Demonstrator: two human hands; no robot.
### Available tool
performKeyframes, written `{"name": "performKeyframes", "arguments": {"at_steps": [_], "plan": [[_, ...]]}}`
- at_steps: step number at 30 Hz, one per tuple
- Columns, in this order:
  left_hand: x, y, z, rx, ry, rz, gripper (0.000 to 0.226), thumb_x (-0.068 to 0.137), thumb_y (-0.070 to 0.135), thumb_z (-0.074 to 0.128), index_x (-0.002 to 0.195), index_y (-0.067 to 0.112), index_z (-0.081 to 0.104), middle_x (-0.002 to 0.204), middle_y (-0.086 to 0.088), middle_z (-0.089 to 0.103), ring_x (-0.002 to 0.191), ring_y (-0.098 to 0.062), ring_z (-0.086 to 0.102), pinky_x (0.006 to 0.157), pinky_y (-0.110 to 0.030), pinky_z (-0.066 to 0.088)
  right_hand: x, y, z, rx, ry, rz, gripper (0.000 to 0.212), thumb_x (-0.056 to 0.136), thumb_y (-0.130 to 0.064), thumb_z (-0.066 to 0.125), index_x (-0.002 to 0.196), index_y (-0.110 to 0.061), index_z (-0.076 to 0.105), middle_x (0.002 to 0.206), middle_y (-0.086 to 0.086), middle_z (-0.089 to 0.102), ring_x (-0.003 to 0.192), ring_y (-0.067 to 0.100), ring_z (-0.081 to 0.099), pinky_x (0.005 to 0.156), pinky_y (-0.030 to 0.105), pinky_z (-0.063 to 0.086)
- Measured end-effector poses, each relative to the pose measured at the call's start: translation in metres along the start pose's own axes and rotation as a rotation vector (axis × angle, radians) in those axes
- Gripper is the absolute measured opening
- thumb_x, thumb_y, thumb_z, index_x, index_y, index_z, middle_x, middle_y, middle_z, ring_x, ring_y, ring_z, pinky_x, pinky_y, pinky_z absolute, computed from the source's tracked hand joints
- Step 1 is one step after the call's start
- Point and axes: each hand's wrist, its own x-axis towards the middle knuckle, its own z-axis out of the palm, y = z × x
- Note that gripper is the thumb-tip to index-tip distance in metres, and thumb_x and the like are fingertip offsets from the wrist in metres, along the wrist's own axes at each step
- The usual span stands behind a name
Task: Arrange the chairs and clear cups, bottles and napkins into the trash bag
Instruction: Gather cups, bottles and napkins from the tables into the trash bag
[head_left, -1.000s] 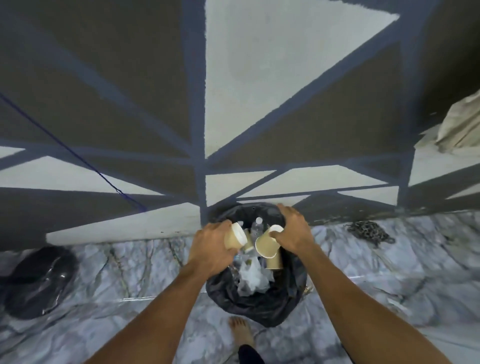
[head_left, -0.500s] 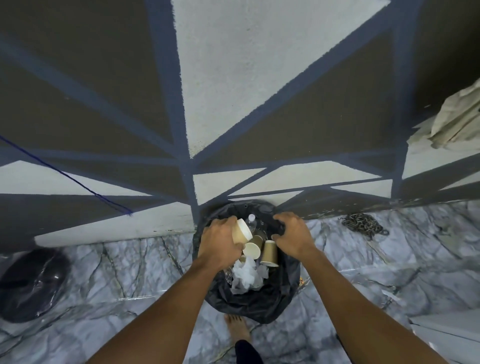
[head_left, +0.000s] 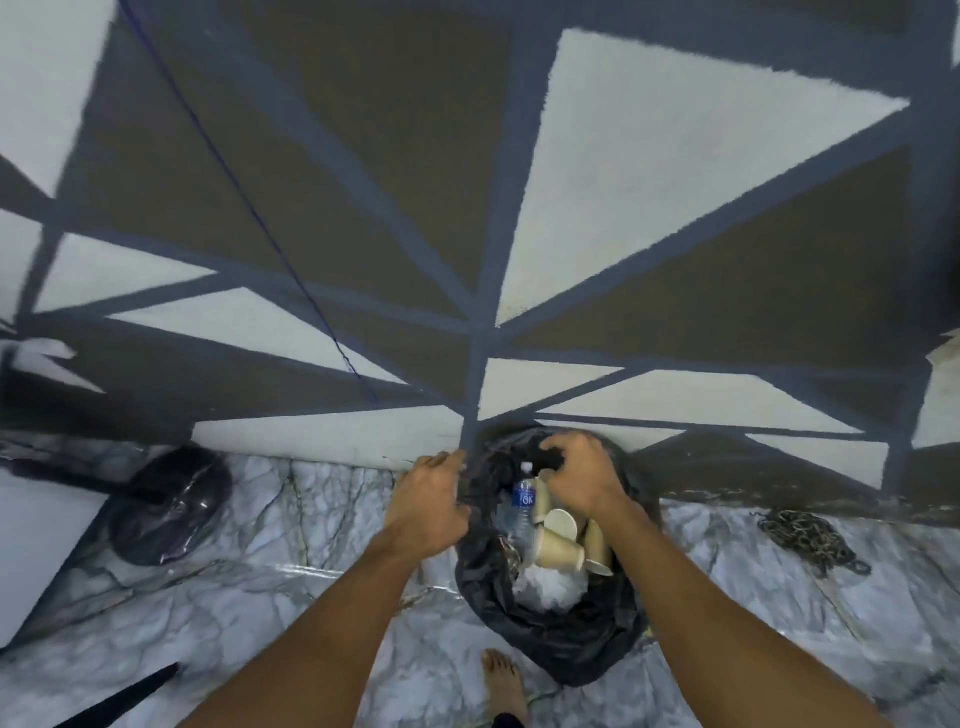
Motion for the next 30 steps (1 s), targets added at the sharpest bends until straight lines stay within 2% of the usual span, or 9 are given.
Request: {"name": "performKeyframes", "arguments": {"at_steps": [4, 9, 14, 16, 18, 21, 25, 28, 30], "plan": [[-0.044, -0.056, -0.050, 0.031, 0.159, -0.098, 0.071, 0.077, 0.024, 0.069, 0.143, 0.012, 0.047, 0.139, -0.008, 0.057, 0.125, -0.031, 0.051, 0.103, -0.042, 0.045, -0.010, -0.102, 0.041, -0.087, -0.100, -0.256, 0.044, 0.078, -0.018, 0.071, 0.122, -0.022, 0.067, 0.126, 0.002, 0.065, 0.118, 0.023, 0.058, 0.102, 0.037, 0.047], [-0.138, -0.139, -0.099, 0.015, 0.362, -0.252, 0.061, 0.072, 0.023, 0.068, 0.131, 0.014, 0.056, 0.123, -0.007, 0.063, 0.112, -0.032, 0.058, 0.090, -0.043, 0.051, -0.072, -0.235, 0.116, -0.192, -0.207, -0.581, 0.045, 0.079, -0.022, 0.071, 0.123, -0.025, 0.065, 0.130, -0.002, 0.062, 0.121, 0.020, 0.055, 0.103, 0.031, 0.043], [-0.272, -0.227, -0.123, -0.024, 0.567, -0.401, 0.050, 0.076, 0.030, 0.066, 0.125, 0.018, 0.059, 0.119, 0.000, 0.064, 0.111, -0.028, 0.056, 0.088, -0.043, 0.050, -0.174, -0.343, 0.198, -0.233, -0.309, -0.848, 0.040, 0.078, -0.017, 0.067, 0.118, -0.019, 0.069, 0.122, 0.004, 0.067, 0.115, 0.025, 0.059, 0.099, 0.036, 0.047], [-0.336, -0.257, -0.127, -0.028, 0.641, -0.480, 0.048, 0.075, 0.031, 0.061, 0.121, 0.019, 0.060, 0.117, 0.002, 0.062, 0.108, -0.027, 0.055, 0.088, -0.044, 0.049, -0.217, -0.380, 0.237, -0.245, -0.357, -0.962, 0.042, 0.076, -0.016, 0.067, 0.118, -0.021, 0.069, 0.119, 0.001, 0.068, 0.111, 0.021, 0.061, 0.096, 0.034, 0.049], [-0.405, -0.285, -0.128, -0.035, 0.701, -0.603, 0.049, 0.074, 0.025, 0.059, 0.122, 0.017, 0.059, 0.119, -0.001, 0.061, 0.111, -0.029, 0.053, 0.090, -0.046, 0.049, -0.268, -0.416, 0.280, -0.259, -0.447, -1.077, 0.035, 0.076, -0.020, 0.067, 0.110, -0.024, 0.072, 0.111, -0.003, 0.070, 0.104, 0.017, 0.063, 0.090, 0.032, 0.051], [-0.510, -0.313, -0.123, -0.096, 0.769, -0.840, 0.054, 0.077, 0.019, 0.063, 0.130, 0.013, 0.055, 0.132, -0.006, 0.056, 0.125, -0.030, 0.047, 0.099, -0.044, 0.046, -0.348, -0.456, 0.344, -0.319, -0.549, -1.243, 0.037, 0.078, -0.023, 0.068, 0.114, -0.022, 0.070, 0.115, -0.001, 0.068, 0.110, 0.021, 0.061, 0.093, 0.036, 0.050], [-0.640, -0.337, -0.094, -0.141, 0.845, -1.114, 0.060, 0.081, 0.025, 0.066, 0.139, 0.018, 0.051, 0.135, 0.000, 0.055, 0.128, -0.027, 0.046, 0.102, -0.043, 0.043, -0.449, -0.481, 0.424, -0.402, -0.726, -1.422, 0.048, 0.084, -0.020, 0.068, 0.131, -0.020, 0.060, 0.135, 0.000, 0.058, 0.129, 0.020, 0.048, 0.107, 0.035, 0.040], [-0.719, -0.336, -0.067, -0.165, 0.935, -1.288, 0.046, 0.081, 0.039, 0.061, 0.122, 0.018, 0.059, 0.118, 0.000, 0.062, 0.115, -0.027, 0.053, 0.093, -0.039, 0.046, -0.521, -0.488, 0.471, -0.431, -0.875, -1.524, 0.046, 0.082, -0.021, 0.069, 0.127, -0.019, 0.063, 0.133, 0.006, 0.060, 0.126, 0.024, 0.051, 0.105, 0.038, 0.042], [-0.760, -0.330, -0.049, -0.198, 0.948, -1.400, 0.051, 0.084, 0.036, 0.060, 0.132, 0.015, 0.057, 0.128, -0.004, 0.060, 0.122, -0.028, 0.050, 0.100, -0.039, 0.043, -0.563, -0.488, 0.500, -0.439, -0.978, -1.562, 0.040, 0.078, -0.019, 0.067, 0.118, -0.017, 0.068, 0.122, 0.006, 0.066, 0.117, 0.025, 0.058, 0.099, 0.037, 0.046]]}}
